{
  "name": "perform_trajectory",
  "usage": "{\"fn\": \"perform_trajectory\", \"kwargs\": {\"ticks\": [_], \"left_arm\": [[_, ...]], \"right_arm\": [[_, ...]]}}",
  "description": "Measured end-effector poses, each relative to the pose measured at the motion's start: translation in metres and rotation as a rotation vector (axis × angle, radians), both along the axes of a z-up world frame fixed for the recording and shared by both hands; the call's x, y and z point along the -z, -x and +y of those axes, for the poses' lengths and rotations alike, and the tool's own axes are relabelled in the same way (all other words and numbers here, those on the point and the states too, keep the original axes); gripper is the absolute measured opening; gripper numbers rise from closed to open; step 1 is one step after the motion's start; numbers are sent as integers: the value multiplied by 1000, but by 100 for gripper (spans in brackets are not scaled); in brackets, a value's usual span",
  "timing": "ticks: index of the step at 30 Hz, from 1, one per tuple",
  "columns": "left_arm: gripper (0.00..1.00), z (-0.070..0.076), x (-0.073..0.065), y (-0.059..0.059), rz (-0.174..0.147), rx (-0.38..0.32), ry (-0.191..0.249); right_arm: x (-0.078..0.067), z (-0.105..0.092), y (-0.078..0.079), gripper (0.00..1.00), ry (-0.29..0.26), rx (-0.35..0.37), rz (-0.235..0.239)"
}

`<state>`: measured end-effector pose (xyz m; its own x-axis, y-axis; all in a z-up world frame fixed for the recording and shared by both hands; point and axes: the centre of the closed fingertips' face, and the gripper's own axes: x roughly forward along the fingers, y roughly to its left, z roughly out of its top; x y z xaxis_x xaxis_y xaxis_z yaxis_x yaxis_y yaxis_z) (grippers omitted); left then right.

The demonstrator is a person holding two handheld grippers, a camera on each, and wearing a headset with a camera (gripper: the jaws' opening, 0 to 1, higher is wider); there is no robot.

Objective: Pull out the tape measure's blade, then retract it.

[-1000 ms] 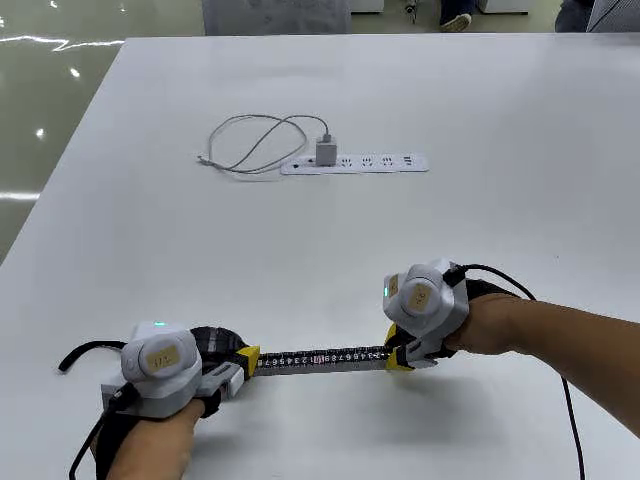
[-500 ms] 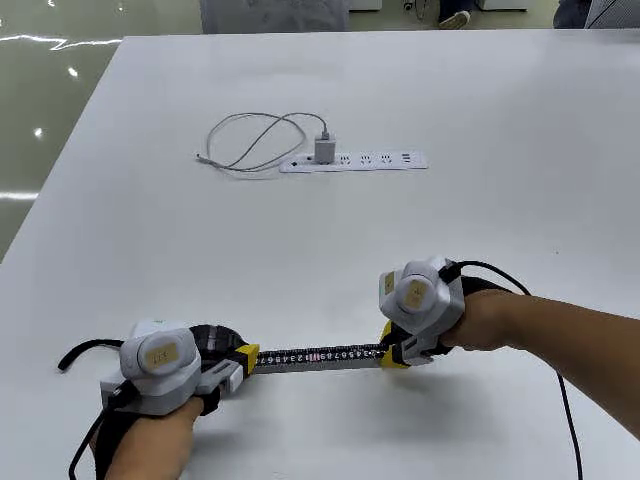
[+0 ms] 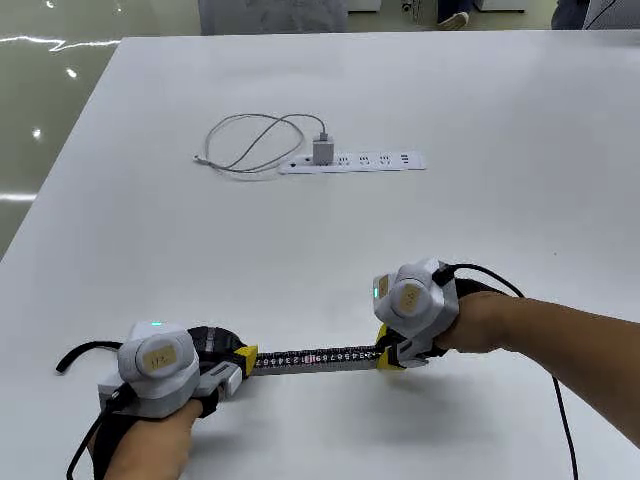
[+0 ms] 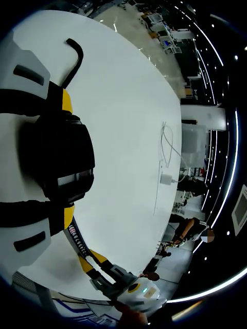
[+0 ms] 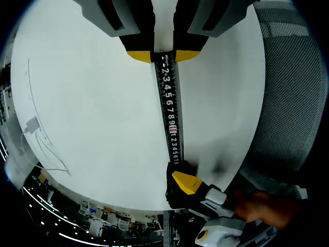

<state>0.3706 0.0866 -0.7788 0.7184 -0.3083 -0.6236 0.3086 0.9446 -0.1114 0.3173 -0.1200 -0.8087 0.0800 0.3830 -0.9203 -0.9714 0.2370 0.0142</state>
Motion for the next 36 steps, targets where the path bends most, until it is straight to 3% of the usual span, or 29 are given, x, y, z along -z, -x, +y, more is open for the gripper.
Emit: {"fn": "perform_trajectory", "kwargs": {"ticks": [36], "left_arm": [[62, 0, 0, -1, 7, 2, 9]], "right_arm": [[-1, 11, -2, 9, -19, 11, -1]]}}
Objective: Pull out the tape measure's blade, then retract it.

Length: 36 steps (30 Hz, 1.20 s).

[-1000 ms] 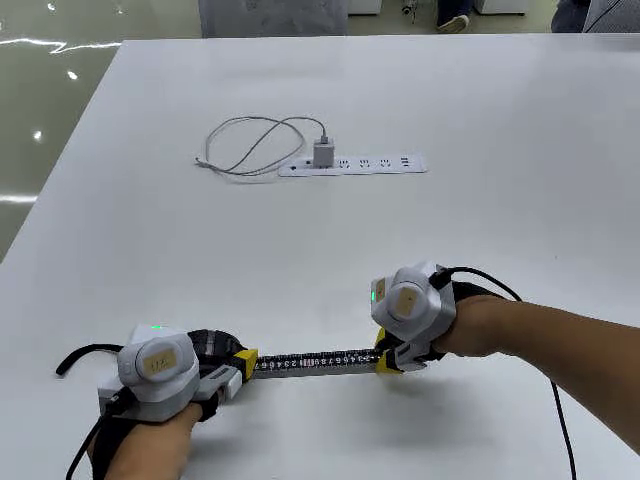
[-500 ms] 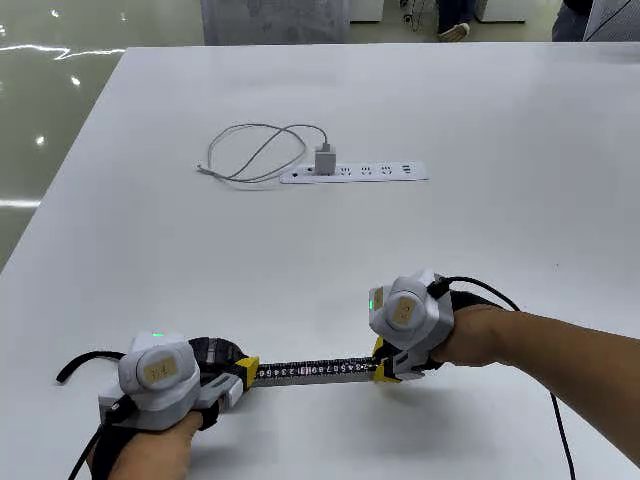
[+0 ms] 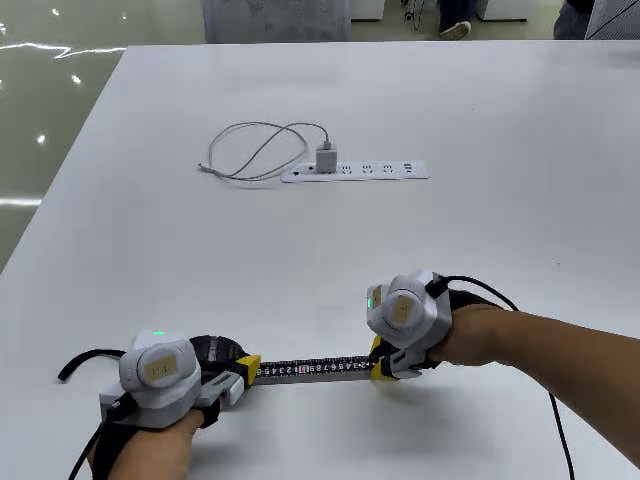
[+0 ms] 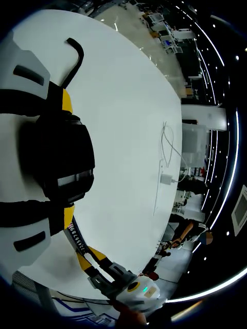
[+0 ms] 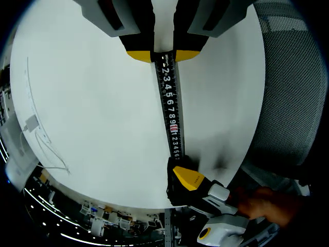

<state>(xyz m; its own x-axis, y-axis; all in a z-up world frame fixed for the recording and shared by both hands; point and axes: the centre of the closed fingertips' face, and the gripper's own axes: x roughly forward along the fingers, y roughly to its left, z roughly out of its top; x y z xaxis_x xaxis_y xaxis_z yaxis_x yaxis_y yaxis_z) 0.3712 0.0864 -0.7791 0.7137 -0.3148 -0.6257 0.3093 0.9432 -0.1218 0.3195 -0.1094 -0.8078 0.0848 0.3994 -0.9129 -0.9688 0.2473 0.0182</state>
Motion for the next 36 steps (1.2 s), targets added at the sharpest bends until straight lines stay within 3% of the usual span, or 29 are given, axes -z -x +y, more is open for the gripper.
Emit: {"fn": "perform_trajectory", "kwargs": {"ticks": [36], "left_arm": [[62, 1, -1, 1, 17, -7, 27]], "right_arm": [[0, 12, -3, 9, -44, 4, 0]]}}
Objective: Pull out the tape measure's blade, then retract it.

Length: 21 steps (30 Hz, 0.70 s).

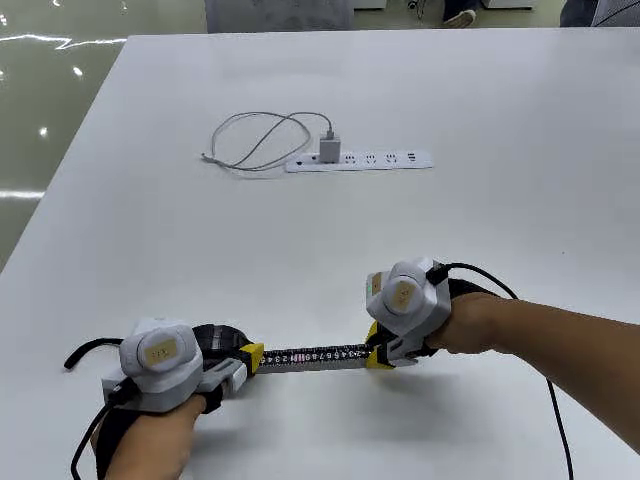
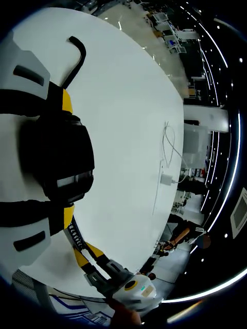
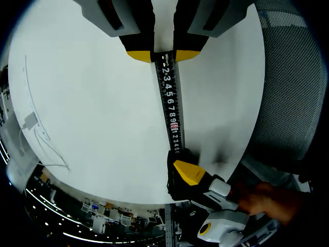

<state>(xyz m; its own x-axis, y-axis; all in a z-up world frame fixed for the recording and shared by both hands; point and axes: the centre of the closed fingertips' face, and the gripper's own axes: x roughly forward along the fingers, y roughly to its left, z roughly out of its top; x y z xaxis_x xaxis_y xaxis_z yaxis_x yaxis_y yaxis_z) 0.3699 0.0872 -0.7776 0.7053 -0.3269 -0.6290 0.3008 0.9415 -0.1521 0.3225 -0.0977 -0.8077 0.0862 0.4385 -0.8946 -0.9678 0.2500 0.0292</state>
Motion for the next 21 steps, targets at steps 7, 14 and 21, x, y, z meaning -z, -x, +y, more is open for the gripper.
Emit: {"fn": "perform_trajectory", "kwargs": {"ticks": [7, 14, 21], "left_arm": [[62, 1, 0, 0, 2, -2, 15], [62, 1, 0, 0, 4, 3, 28], [62, 1, 0, 0, 6, 5, 30]], "right_arm": [[0, 1, 0, 9, -5, 7, -2], [0, 6, -1, 9, -21, 15, -4], [0, 10, -1, 9, -21, 11, -5]]}}
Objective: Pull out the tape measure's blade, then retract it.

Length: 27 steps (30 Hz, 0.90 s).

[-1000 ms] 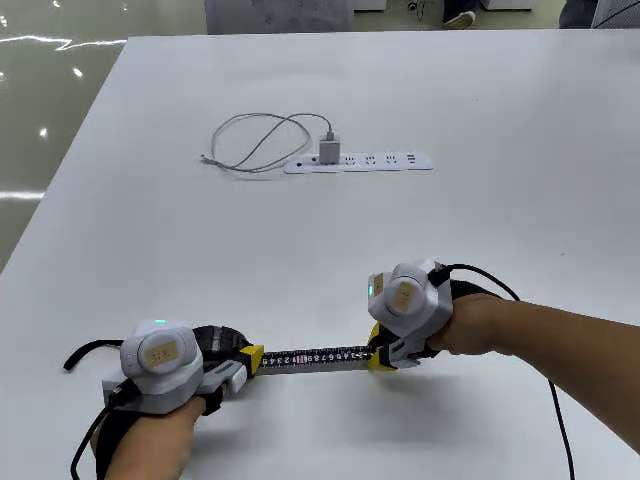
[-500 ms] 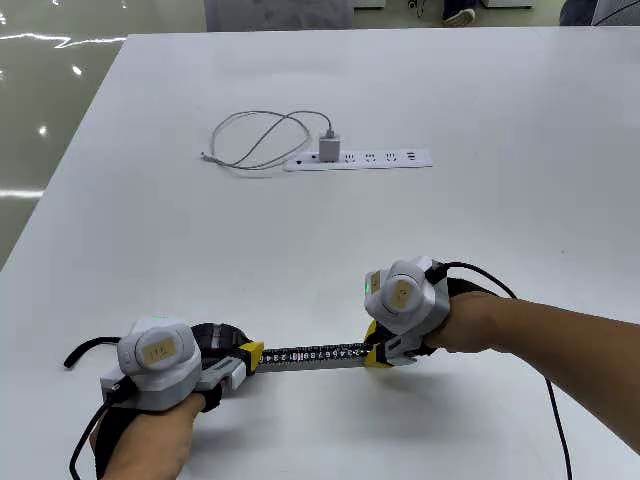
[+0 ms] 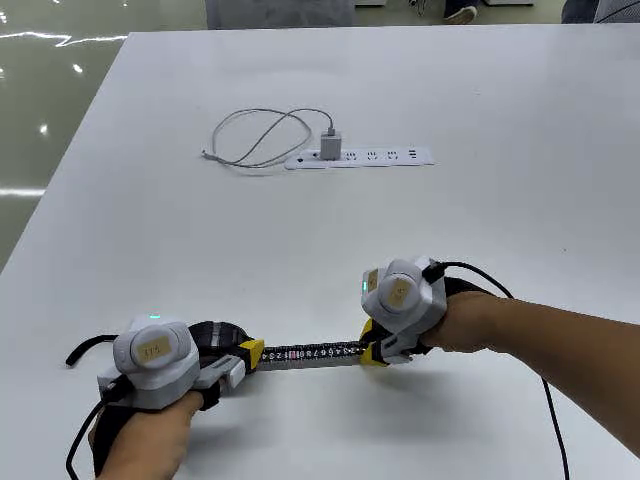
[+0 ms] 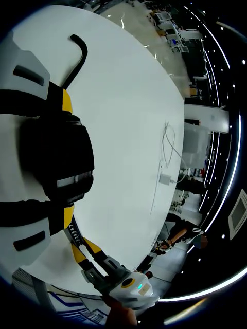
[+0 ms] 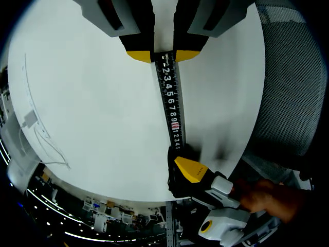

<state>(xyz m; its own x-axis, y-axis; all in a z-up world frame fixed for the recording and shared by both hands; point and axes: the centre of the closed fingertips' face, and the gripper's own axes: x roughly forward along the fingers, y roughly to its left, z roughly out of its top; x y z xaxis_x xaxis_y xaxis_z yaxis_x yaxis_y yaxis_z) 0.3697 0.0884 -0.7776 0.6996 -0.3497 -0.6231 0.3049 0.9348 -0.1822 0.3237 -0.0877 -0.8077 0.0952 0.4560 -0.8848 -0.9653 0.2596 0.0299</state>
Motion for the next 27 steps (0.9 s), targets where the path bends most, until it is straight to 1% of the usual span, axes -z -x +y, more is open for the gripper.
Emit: {"fn": "perform_trajectory", "kwargs": {"ticks": [11, 18, 27], "left_arm": [[62, 0, 1, 0, 5, 3, 2], [62, 0, 1, 0, 7, 5, 2], [62, 0, 1, 0, 11, 5, 3]], "right_arm": [[0, 3, -1, 9, -10, 16, 10], [0, 6, -2, 9, -9, 3, 6], [0, 9, -2, 9, -14, 7, 12]]}}
